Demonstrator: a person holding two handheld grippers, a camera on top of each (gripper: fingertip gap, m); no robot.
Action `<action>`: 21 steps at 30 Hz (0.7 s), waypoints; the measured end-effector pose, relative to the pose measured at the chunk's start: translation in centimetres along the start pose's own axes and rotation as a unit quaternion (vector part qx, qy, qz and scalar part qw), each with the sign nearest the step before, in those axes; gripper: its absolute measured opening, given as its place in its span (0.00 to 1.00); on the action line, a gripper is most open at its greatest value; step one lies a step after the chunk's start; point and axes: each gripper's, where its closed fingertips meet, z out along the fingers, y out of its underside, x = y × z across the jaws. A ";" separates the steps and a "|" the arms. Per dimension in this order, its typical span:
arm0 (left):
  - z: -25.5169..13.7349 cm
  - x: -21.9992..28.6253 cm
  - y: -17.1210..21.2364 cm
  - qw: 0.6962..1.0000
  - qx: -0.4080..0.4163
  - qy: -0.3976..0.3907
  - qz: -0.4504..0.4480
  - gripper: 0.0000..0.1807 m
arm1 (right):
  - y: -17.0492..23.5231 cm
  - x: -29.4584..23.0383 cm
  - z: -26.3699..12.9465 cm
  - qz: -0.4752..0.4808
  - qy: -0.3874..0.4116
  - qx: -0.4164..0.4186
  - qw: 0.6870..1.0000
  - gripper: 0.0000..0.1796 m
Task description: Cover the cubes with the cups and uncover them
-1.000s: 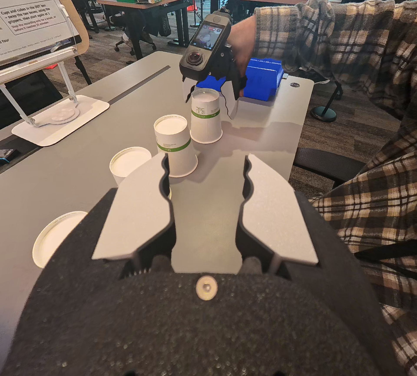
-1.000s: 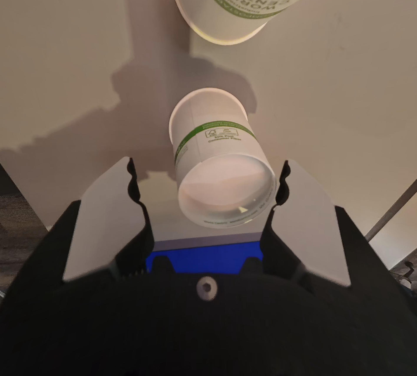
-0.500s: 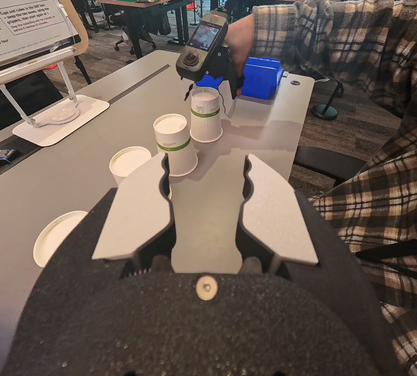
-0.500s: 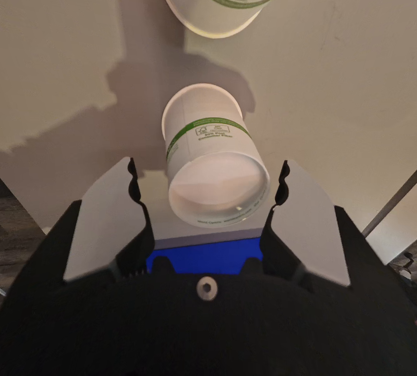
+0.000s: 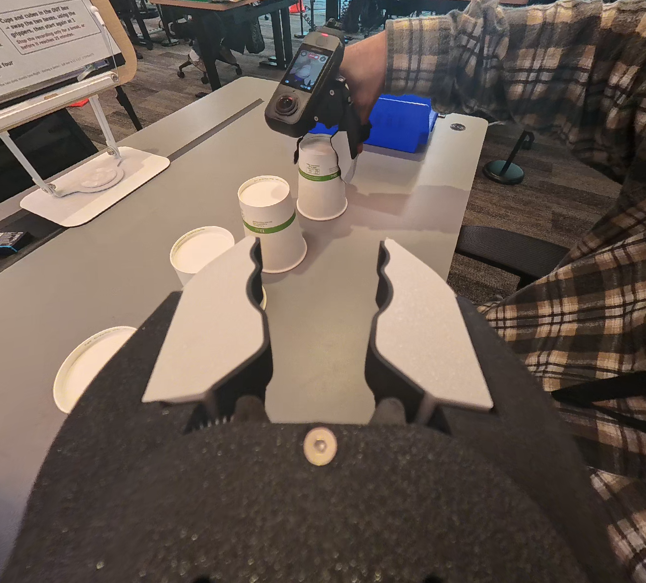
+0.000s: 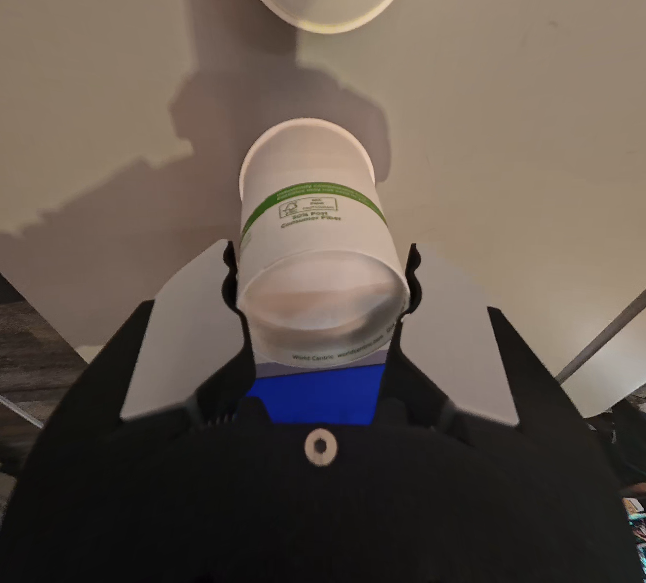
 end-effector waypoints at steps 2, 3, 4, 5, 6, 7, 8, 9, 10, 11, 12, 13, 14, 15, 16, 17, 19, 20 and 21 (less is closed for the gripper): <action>0.0 0.0 0.0 1.000 0.000 0.000 0.000 0.34 | 0.0 0.0 0.0 -0.003 0.002 -0.002 1.000 0.51; -0.1 0.0 0.0 1.000 0.001 0.000 0.000 0.34 | 0.0 0.0 0.0 -0.003 0.003 -0.003 1.000 0.51; -0.1 0.0 0.0 1.000 0.001 0.000 0.001 0.34 | 0.0 0.0 0.0 -0.003 0.003 -0.006 1.000 0.51; -0.1 0.0 0.0 1.000 0.001 -0.001 0.001 0.34 | 0.1 0.0 -0.1 -0.003 0.003 -0.010 1.000 0.51; -0.2 0.0 -0.1 1.000 0.002 -0.001 0.001 0.34 | 0.3 0.0 -0.2 -0.004 0.006 -0.015 1.000 0.51; -0.2 0.0 -0.1 1.000 0.003 -0.001 0.001 0.34 | 0.3 0.1 -0.4 -0.004 0.009 -0.018 1.000 0.51; -0.2 0.0 -0.1 1.000 0.003 -0.001 0.001 0.34 | 0.4 0.0 -0.8 -0.004 0.010 -0.018 1.000 0.51; -0.3 0.0 -0.2 1.000 0.004 -0.001 0.001 0.34 | 0.4 0.0 -1.2 -0.004 0.010 -0.018 1.000 0.51; -0.3 -0.1 -0.2 1.000 0.005 -0.001 0.001 0.34 | 0.4 0.0 -1.8 -0.003 0.013 -0.016 1.000 0.51; -0.3 -0.1 -0.2 1.000 0.007 -0.001 -0.001 0.35 | 0.5 0.0 -2.4 -0.001 0.015 -0.014 1.000 0.51; -0.3 -0.2 -0.2 1.000 0.010 0.001 -0.003 0.35 | 0.5 -0.1 -3.2 0.000 0.018 -0.010 1.000 0.51; -0.4 -0.2 -0.3 1.000 0.014 0.004 -0.007 0.35 | 0.6 -0.2 -4.1 0.002 0.023 -0.007 1.000 0.51; -0.4 -0.2 -0.4 1.000 0.019 0.007 -0.010 0.35 | 0.7 -0.2 -5.1 0.004 0.029 -0.001 1.000 0.51; -0.4 -0.2 -0.5 1.000 0.025 0.010 -0.015 0.35 | 0.8 -0.3 -6.3 0.007 0.036 0.010 0.999 0.51; -0.4 -0.2 -0.7 0.999 0.031 0.013 -0.019 0.35 | 0.9 -0.5 -7.5 0.012 0.045 0.028 0.999 0.51; -0.4 -0.2 -0.8 0.999 0.037 0.016 -0.023 0.35 | 0.8 -0.7 -8.9 0.020 0.055 0.056 0.997 0.51; -0.3 -0.2 -0.9 0.998 0.046 0.021 -0.031 0.35 | 0.4 -1.3 -11.5 0.042 0.084 0.136 0.986 0.51; -0.3 -0.2 -1.0 0.998 0.052 0.023 -0.035 0.35 | 0.3 -1.6 -12.7 0.055 0.100 0.184 0.976 0.51; -0.1 -0.2 -1.2 0.997 0.057 0.026 -0.040 0.35 | 0.1 -2.1 -13.8 0.069 0.118 0.235 0.962 0.51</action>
